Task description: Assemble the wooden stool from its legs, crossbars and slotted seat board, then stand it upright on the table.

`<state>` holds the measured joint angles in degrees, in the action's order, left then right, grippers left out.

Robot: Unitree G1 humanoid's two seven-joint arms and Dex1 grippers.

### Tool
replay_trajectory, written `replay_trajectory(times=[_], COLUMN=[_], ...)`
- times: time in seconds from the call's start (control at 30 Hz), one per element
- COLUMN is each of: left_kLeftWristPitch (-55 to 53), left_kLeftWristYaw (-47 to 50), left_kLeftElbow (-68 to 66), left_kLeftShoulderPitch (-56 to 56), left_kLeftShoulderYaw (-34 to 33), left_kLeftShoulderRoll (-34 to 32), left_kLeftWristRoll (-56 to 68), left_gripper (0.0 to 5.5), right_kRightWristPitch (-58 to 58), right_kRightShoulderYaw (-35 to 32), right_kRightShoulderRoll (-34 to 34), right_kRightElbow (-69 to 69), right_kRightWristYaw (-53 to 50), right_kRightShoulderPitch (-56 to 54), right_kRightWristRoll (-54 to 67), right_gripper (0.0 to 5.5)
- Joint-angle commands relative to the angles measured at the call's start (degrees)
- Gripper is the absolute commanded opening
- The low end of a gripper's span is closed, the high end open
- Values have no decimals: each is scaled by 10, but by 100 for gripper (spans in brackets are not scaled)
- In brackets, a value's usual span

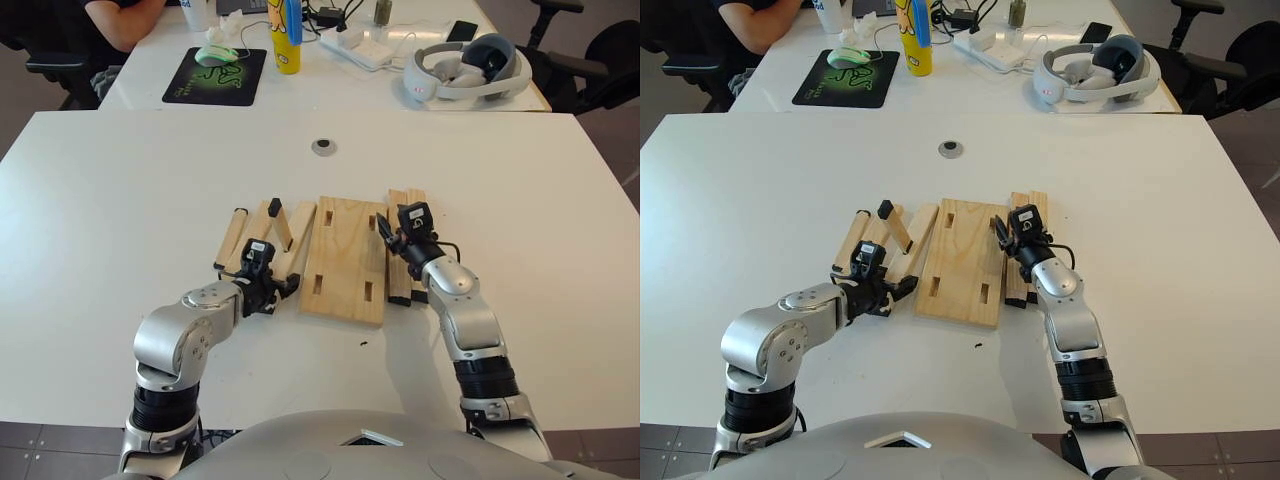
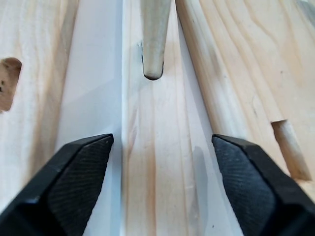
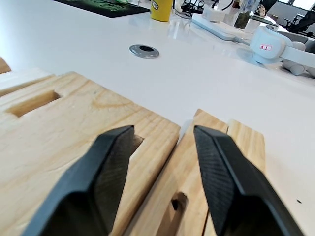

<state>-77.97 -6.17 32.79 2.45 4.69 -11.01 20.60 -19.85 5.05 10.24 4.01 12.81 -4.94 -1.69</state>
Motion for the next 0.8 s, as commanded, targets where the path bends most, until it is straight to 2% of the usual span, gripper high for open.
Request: replay_trajectory(times=[0.03,0.27,0.43,0.6,0.7,0.8], left_kLeftWristPitch=[-10,4,32,123,159,192], left_kLeftWristYaw=[-1,-1,0,-4,-16,-43], left_kLeftElbow=[-19,-26,-29,-27,-31,-59], left_kLeftShoulderPitch=[-1,-7,-8,25,69,158], left_kLeftShoulderYaw=[-4,-10,-8,-27,-28,-60], left_kLeftShoulderRoll=[-1,10,16,35,29,33], left_kLeftWristRoll=[-5,-8,-14,-17,-17,10], left_gripper=[301,210,210,210,209,209], right_kRightWristPitch=[-4,0,6,30,42,57], right_kRightShoulderYaw=[-3,-7,-21,-37,-50,-76], right_kRightShoulderRoll=[-4,-2,-7,-12,-16,-14], right_kRightElbow=[2,-8,-11,2,8,13], right_kRightWristYaw=[-7,-6,-8,4,14,16], right_kRightShoulderPitch=[3,-8,-16,-29,-38,-59], right_kRightWristRoll=[1,3,15,39,64,92], right_gripper=[225,225,225,225,225,225])
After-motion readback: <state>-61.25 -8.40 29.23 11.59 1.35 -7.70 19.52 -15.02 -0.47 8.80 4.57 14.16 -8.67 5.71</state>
